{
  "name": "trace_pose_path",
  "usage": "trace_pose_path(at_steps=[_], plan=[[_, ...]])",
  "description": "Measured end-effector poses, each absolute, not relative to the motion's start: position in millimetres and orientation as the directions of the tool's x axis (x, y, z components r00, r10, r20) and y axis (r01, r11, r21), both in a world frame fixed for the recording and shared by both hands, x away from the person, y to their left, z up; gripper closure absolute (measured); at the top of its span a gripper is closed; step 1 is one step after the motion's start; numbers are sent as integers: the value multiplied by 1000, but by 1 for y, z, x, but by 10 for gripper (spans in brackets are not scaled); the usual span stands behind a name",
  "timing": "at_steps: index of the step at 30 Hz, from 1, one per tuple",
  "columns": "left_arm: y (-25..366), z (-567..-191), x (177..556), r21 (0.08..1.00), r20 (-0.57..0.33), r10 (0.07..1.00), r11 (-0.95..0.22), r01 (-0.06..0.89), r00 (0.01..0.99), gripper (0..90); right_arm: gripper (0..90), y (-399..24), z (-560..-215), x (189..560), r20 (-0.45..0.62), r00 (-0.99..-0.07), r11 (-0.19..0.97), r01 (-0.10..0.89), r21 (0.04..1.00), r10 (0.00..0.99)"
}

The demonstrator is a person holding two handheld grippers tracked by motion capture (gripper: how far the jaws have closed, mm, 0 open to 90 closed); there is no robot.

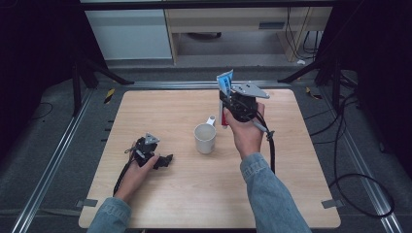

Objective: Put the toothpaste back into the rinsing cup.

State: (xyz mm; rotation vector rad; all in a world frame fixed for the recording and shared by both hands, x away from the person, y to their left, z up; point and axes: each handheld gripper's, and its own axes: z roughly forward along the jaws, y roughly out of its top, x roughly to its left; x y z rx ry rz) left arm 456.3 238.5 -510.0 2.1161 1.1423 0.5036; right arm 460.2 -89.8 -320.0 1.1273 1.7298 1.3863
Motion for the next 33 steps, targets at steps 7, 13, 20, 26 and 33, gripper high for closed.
trace_pose_path(at_steps=[7,13,20,26,33], plan=[[238,-510,456,714,19,840,-391,581,542,0,736,-87,-318,460,38,-436,60,209,976,899],[238,-510,456,714,20,840,-391,581,542,0,736,-84,-320,461,45,-441,42,185,982,896],[238,-510,456,714,19,840,-391,581,542,0,736,-71,-324,459,58,-462,24,170,985,885],[238,-510,456,714,19,840,-391,581,542,0,735,-64,-327,457,65,-476,18,168,986,877],[238,-510,456,714,20,840,-391,581,542,0,735,-60,-335,457,79,-482,5,172,985,873]])
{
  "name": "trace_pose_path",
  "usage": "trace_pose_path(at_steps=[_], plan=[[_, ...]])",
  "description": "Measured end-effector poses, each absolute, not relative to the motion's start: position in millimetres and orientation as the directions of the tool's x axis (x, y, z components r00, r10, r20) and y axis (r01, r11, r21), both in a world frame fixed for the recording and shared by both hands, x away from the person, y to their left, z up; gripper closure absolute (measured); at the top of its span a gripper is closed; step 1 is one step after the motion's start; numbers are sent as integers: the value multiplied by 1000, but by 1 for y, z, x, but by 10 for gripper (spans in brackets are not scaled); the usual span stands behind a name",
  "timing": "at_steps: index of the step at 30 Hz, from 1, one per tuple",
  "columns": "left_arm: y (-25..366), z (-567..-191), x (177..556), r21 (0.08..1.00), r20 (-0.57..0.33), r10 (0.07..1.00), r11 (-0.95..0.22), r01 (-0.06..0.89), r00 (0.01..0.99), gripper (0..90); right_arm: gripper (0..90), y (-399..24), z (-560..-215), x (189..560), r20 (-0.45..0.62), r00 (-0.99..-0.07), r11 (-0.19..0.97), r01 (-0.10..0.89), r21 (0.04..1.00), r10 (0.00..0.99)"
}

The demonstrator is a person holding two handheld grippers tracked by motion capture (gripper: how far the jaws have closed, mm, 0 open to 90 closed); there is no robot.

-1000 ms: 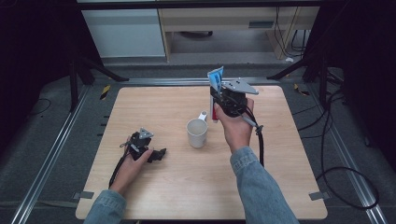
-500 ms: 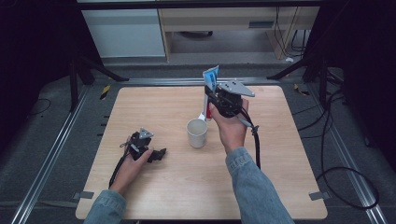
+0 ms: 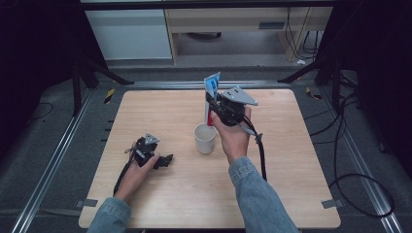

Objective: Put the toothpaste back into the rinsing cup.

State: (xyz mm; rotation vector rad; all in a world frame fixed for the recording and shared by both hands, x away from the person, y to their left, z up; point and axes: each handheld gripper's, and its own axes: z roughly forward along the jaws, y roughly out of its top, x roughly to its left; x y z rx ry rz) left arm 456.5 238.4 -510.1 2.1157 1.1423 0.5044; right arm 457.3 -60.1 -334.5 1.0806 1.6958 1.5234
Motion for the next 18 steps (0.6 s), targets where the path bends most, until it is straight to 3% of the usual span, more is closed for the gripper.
trace_pose_path(at_steps=[18], plan=[[238,-510,457,714,20,840,-392,581,542,0,735,-51,-358,453,92,-490,0,185,983,867]])
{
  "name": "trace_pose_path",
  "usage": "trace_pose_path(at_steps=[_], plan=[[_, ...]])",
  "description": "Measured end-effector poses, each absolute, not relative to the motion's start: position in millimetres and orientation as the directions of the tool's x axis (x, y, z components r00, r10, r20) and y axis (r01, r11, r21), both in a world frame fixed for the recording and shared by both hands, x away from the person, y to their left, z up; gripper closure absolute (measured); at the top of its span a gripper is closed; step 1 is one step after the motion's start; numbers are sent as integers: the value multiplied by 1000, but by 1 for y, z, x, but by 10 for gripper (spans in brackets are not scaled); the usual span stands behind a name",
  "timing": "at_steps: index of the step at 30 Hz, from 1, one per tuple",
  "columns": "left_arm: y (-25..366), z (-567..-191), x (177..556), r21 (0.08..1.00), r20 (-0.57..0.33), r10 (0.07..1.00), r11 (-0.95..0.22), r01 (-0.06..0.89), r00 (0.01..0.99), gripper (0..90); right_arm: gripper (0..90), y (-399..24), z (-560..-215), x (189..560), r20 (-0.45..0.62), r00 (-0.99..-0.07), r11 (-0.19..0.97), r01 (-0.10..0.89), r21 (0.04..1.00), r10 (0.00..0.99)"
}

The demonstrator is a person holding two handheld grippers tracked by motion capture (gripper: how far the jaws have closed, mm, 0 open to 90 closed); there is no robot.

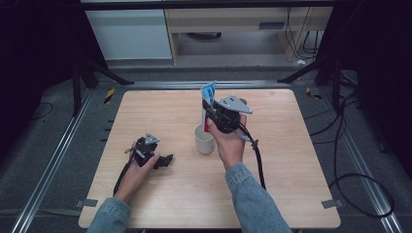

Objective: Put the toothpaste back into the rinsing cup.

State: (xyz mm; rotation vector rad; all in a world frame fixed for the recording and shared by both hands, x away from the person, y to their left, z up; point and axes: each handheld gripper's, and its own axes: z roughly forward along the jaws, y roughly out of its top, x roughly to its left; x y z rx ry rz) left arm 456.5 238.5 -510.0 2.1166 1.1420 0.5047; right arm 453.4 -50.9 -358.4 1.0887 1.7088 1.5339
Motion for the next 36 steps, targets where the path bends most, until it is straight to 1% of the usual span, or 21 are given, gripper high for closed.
trace_pose_path(at_steps=[5,23,36], plan=[[238,-510,456,714,18,841,-390,582,541,0,734,-50,-364,453,90,-489,2,185,983,868],[239,-510,457,709,23,838,-398,582,545,0,734,-41,-404,456,114,-488,5,235,972,865],[239,-510,457,709,23,838,-398,582,545,0,733,-41,-418,457,129,-484,2,259,966,865]])
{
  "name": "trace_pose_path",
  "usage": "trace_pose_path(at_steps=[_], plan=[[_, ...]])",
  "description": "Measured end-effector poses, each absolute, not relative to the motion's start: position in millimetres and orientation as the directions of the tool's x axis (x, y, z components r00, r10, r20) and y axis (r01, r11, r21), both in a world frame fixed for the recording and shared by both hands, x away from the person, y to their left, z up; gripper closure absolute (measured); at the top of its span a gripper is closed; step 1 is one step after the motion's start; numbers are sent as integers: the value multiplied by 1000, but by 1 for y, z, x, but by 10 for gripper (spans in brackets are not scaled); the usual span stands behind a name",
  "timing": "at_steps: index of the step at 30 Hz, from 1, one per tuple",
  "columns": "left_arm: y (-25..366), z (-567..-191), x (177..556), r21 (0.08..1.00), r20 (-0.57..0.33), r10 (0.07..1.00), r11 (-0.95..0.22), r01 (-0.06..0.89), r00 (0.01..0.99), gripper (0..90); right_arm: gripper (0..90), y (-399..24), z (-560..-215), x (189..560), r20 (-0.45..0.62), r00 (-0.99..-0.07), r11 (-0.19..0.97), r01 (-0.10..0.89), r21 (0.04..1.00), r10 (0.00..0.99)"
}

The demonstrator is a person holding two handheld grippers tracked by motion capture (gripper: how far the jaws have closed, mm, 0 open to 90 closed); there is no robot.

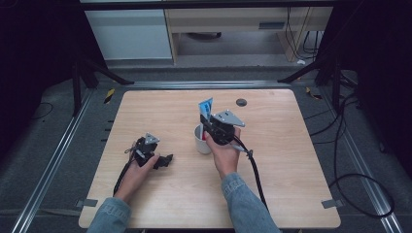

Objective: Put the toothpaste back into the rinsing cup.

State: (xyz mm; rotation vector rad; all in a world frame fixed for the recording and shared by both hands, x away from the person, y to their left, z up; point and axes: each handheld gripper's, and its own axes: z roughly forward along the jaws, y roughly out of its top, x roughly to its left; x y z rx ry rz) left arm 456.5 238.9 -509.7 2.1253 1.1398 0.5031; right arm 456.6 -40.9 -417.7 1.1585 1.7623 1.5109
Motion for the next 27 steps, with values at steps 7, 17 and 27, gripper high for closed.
trace_pose_path(at_steps=[7,17,27], plan=[[239,-510,457,711,21,839,-394,582,543,0,733,-40,-418,457,133,-486,-1,262,965,864],[239,-510,457,711,21,839,-395,582,544,0,732,-40,-422,457,146,-487,-5,279,960,861],[239,-510,457,709,24,838,-399,582,546,0,730,-41,-426,459,174,-487,-22,301,953,856]])
